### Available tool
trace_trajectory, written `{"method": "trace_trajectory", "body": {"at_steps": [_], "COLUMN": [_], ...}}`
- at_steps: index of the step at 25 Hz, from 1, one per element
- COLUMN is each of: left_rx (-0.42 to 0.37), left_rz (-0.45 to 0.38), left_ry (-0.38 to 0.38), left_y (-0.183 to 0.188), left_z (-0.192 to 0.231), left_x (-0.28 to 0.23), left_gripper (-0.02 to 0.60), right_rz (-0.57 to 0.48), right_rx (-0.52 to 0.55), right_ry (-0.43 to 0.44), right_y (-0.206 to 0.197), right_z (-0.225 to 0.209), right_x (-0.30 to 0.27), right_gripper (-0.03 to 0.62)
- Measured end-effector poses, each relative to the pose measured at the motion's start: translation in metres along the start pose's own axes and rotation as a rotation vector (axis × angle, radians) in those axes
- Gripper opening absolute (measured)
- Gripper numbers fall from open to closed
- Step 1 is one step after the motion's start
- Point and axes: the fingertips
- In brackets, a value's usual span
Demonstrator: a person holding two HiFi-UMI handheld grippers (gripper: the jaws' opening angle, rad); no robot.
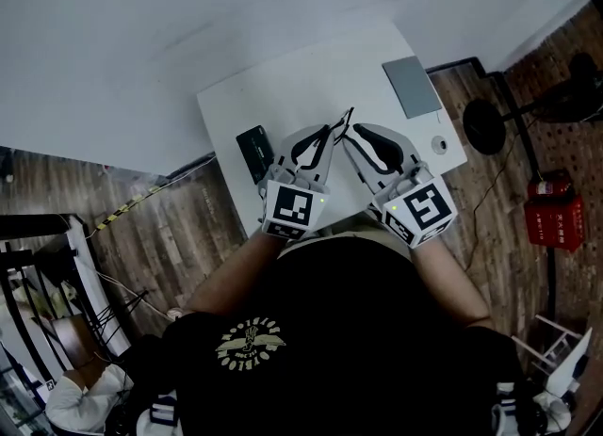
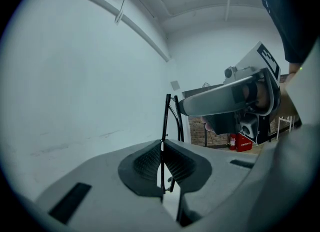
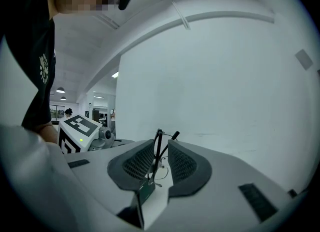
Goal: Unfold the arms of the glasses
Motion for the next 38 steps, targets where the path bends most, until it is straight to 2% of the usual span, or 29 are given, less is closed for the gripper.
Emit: {"method": "trace_trajectory", "body": {"at_steps": [10, 13, 17, 21, 24, 28, 31, 34, 38], "left_rx": [-0.046, -0.080, -0.118, -0.166, -0.188, -0.267, -0.333, -0.360, -0.407], "left_rz": [-0.005, 0.000, -0.023, -0.013, 0.007, 0.043, 0.084, 0.131, 0.154], "left_ry": [-0.034, -0.044, -0.048, -0.064, -0.083, -0.132, -0.189, -0.234, -0.269], "left_y": [-0.001, -0.003, 0.001, -0.002, -0.002, -0.008, -0.015, -0.022, -0.033], "left_z": [-0.010, -0.010, -0.006, -0.006, -0.006, -0.005, -0.005, -0.008, -0.010], "left_x": [0.025, 0.030, 0.031, 0.039, 0.043, 0.044, 0.047, 0.049, 0.043], "left_gripper": [0.020, 0.020, 0.020, 0.020, 0.020, 0.020, 0.020, 0.020, 0.020], "right_rz": [0.006, 0.018, 0.023, 0.039, 0.050, 0.086, 0.130, 0.185, 0.245], "right_rx": [0.009, 0.012, 0.008, -0.017, -0.032, -0.035, -0.043, -0.060, -0.071], "right_ry": [-0.008, -0.004, 0.005, 0.015, 0.022, 0.019, 0.018, 0.033, 0.055], "right_y": [-0.002, -0.005, -0.004, -0.008, -0.009, -0.015, -0.024, -0.035, -0.046], "right_z": [0.027, 0.034, 0.038, 0.044, 0.046, 0.046, 0.046, 0.047, 0.040], "right_x": [-0.001, -0.001, -0.001, 0.002, 0.003, 0.004, 0.007, 0.012, 0.016], "right_gripper": [0.061, 0.029, 0.023, 0.020, 0.018, 0.018, 0.018, 0.018, 0.020]}}
Point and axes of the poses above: the fingertips, and each gripper's own axes: x backward along the fingers, z to its left, y out of its top, and after that the axes turned 14 degrees about -z, right-handed
